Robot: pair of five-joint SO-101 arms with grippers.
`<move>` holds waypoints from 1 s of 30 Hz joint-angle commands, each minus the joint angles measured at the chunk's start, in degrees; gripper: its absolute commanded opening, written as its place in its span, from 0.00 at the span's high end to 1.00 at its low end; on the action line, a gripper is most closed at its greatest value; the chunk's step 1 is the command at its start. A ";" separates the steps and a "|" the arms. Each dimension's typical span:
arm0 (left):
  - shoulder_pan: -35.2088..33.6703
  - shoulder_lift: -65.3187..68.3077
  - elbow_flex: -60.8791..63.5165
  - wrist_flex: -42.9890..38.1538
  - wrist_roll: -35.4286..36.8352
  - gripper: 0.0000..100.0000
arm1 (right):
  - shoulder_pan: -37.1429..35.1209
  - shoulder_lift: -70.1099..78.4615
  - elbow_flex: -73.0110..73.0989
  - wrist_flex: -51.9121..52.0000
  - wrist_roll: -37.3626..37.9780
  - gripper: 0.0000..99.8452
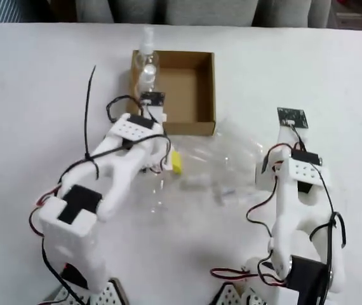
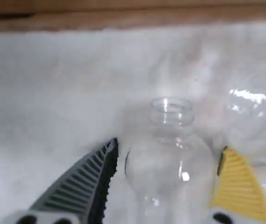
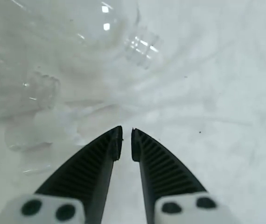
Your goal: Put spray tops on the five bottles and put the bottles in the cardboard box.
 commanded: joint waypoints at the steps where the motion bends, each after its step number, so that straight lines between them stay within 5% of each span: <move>1: -0.75 0.22 -3.08 2.02 0.44 0.78 | 0.22 -1.80 -0.26 -0.57 0.62 0.98; 5: -0.84 0.13 -3.34 2.11 0.00 0.99 | 0.22 -1.80 -0.26 -0.57 0.62 0.98; 7: -0.92 0.04 -3.43 3.78 -0.53 0.94 | 0.22 -1.80 -0.26 -0.57 0.62 0.98; 13: -0.92 -5.58 -1.58 6.42 -0.62 0.98 | 0.22 -1.80 -0.26 -0.57 0.62 0.98; 22: -1.01 -24.84 16.70 -3.78 -0.62 0.98 | 0.13 -2.15 -0.26 -0.31 0.62 0.98; 30: -3.56 -34.77 24.18 -4.48 -0.62 0.98 | -3.47 -9.01 -0.26 6.37 3.52 0.98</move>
